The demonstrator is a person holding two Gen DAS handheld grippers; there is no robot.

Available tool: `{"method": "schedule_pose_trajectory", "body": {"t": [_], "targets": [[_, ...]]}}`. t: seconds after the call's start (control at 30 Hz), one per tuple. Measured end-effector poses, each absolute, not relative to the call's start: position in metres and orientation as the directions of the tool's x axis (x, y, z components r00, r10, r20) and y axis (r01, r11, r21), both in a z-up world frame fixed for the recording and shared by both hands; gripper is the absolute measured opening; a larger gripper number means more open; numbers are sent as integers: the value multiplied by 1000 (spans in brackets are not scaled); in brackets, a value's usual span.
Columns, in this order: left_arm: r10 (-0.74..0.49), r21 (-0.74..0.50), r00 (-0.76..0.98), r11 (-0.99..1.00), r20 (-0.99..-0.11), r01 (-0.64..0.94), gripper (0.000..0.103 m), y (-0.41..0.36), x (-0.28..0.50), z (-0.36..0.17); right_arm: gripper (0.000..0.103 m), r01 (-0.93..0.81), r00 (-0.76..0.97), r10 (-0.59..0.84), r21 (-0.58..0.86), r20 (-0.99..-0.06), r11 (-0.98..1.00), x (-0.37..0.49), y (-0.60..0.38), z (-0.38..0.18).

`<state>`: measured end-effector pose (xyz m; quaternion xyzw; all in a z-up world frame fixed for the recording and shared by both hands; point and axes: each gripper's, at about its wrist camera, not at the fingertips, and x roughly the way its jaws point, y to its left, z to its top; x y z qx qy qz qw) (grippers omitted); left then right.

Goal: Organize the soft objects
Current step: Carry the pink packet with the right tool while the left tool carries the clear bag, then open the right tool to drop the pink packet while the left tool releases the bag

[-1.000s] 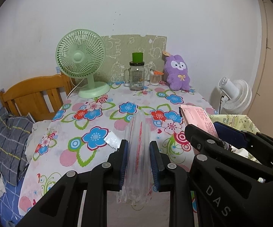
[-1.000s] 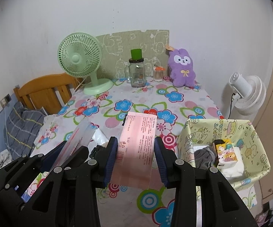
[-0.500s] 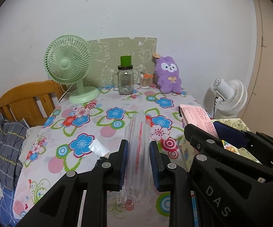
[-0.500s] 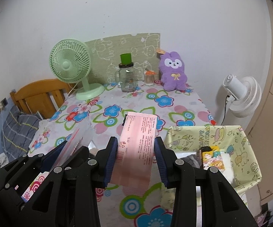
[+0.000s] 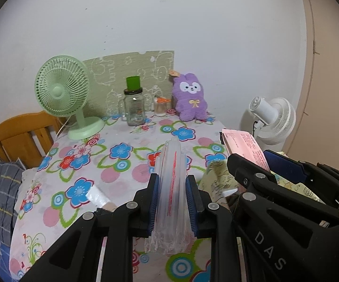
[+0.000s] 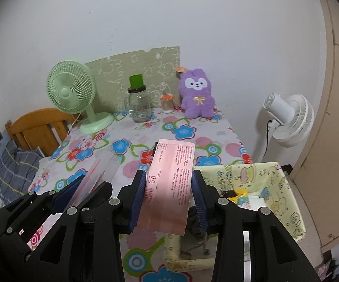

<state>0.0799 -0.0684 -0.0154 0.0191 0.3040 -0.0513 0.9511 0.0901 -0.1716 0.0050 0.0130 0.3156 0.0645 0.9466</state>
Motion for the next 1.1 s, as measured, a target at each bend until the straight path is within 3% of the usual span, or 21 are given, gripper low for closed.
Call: {"method": "schedule_pose_trajectory", "body": {"t": [1.1], "targets": [[-238,-45,753,962,-614,268,23,-166,101,-35,43,31,793,13,63,-609,998,99,-271,-9]]}}
